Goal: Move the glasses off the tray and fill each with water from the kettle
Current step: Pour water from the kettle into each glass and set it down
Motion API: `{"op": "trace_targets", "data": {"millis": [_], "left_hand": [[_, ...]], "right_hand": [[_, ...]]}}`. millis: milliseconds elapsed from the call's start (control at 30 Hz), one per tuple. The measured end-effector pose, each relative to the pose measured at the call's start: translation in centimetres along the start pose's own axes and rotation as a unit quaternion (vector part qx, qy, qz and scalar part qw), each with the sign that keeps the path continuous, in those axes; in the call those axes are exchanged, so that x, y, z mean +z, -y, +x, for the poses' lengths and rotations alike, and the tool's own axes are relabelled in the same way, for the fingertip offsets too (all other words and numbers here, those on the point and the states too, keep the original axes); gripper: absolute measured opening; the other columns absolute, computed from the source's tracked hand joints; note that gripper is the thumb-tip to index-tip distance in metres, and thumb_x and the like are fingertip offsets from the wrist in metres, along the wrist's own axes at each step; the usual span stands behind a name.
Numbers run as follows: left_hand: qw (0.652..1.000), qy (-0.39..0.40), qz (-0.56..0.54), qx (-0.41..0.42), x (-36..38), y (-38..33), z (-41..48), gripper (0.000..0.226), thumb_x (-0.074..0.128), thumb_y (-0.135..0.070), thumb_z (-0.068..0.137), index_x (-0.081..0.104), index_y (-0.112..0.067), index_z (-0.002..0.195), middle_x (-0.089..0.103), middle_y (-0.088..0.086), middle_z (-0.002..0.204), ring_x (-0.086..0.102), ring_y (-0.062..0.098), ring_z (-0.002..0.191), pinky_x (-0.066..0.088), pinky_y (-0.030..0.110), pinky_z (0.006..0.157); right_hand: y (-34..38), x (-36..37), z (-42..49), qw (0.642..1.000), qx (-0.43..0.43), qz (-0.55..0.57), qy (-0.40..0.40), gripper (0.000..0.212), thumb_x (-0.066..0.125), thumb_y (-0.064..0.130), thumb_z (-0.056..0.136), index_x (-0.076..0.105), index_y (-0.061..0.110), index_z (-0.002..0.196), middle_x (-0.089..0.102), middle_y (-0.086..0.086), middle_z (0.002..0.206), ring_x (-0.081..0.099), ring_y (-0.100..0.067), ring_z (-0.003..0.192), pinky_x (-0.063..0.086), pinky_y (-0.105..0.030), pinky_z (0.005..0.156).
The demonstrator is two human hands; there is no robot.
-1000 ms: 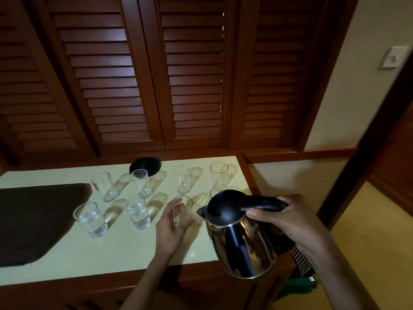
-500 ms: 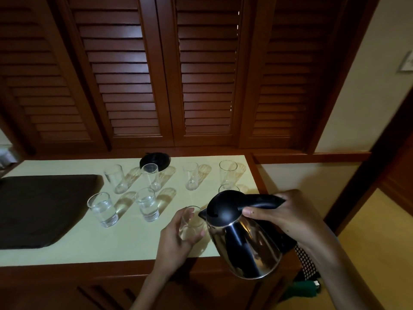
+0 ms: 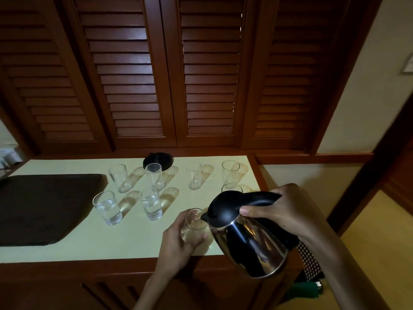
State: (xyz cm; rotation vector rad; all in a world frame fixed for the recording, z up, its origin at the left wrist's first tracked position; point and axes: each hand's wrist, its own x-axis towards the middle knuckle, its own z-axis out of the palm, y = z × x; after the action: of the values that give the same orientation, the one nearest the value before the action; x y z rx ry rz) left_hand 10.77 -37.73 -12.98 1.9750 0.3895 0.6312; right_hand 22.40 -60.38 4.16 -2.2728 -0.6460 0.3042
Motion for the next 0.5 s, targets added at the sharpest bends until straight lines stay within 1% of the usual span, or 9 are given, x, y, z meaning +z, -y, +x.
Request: {"op": "trace_targets", "data": {"millis": [67, 133, 200, 233, 333, 400, 500], "left_hand": [[1.0, 0.001, -0.003, -0.001, 0.0, 0.1, -0.1, 0.055, 0.091, -0.021, 0.077, 0.063, -0.03, 0.124, 0.075, -0.018, 0.113, 0.071, 0.004, 0.108, 0.056, 0.022, 0.088], [1.0, 0.0, -0.007, 0.0, 0.0, 0.1, -0.2, 0.055, 0.091, -0.019, 0.077, 0.064, -0.029, 0.124, 0.075, -0.017, 0.113, 0.071, 0.004, 0.107, 0.056, 0.023, 0.088], [1.0, 0.001, -0.01, 0.001, -0.1, 0.1, -0.3, 0.054, 0.091, -0.019, 0.077, 0.064, -0.028, 0.123, 0.076, -0.015, 0.113, 0.072, 0.005, 0.107, 0.057, 0.024, 0.088], [1.0, 0.001, -0.013, 0.001, -0.1, 0.1, -0.3, 0.054, 0.091, -0.019, 0.077, 0.064, -0.028, 0.123, 0.076, -0.014, 0.113, 0.072, 0.006, 0.107, 0.057, 0.024, 0.088], [1.0, 0.0, -0.017, 0.0, -0.1, 0.0, -0.4, 0.055, 0.091, -0.018, 0.076, 0.065, -0.029, 0.122, 0.075, -0.016, 0.114, 0.071, 0.004, 0.108, 0.056, 0.022, 0.089], [1.0, 0.001, -0.016, 0.002, -0.2, 0.0, -0.4, 0.055, 0.092, -0.02, 0.076, 0.065, -0.029, 0.123, 0.075, -0.018, 0.114, 0.07, 0.003, 0.109, 0.056, 0.021, 0.088], [1.0, 0.0, -0.015, 0.003, -0.3, -0.2, -0.5, 0.055, 0.092, -0.023, 0.076, 0.064, -0.032, 0.122, 0.074, -0.021, 0.114, 0.07, 0.0, 0.107, 0.055, 0.017, 0.086]], "right_hand": [[0.1, -0.1, 0.1, 1.0, 0.004, -0.014, 0.0, 0.106, 0.06, 0.091, 0.024, 0.078, 0.013, 0.095, 0.08, 0.003, 0.082, 0.077, -0.012, 0.068, 0.066, -0.033, 0.069], [0.3, -0.1, 0.1, 1.0, -0.001, -0.027, 0.0, 0.114, 0.058, 0.094, 0.021, 0.077, 0.012, 0.098, 0.08, 0.002, 0.083, 0.078, -0.014, 0.068, 0.066, -0.035, 0.069], [0.4, -0.1, -0.1, 0.999, 0.0, -0.035, 0.0, 0.11, 0.059, 0.092, 0.022, 0.077, 0.012, 0.096, 0.08, 0.0, 0.077, 0.078, -0.018, 0.066, 0.067, -0.039, 0.069], [0.5, -0.2, -0.1, 0.999, 0.001, -0.036, -0.002, 0.106, 0.061, 0.09, 0.023, 0.077, 0.012, 0.094, 0.08, 0.0, 0.076, 0.078, -0.017, 0.065, 0.066, -0.037, 0.067], [0.8, -0.2, -0.3, 0.999, 0.001, -0.04, -0.002, 0.098, 0.06, 0.086, 0.024, 0.076, 0.015, 0.091, 0.078, 0.004, 0.079, 0.075, -0.009, 0.065, 0.061, -0.023, 0.061], [1.0, -0.2, -0.3, 0.999, 0.002, -0.042, 0.003, 0.092, 0.059, 0.084, 0.024, 0.074, 0.018, 0.087, 0.076, 0.007, 0.076, 0.074, -0.007, 0.065, 0.058, -0.02, 0.059], [1.2, -0.1, -0.4, 0.999, 0.0, -0.043, 0.006, 0.099, 0.059, 0.085, 0.024, 0.075, 0.014, 0.092, 0.076, 0.006, 0.079, 0.073, -0.009, 0.068, 0.053, -0.018, 0.059]]}}
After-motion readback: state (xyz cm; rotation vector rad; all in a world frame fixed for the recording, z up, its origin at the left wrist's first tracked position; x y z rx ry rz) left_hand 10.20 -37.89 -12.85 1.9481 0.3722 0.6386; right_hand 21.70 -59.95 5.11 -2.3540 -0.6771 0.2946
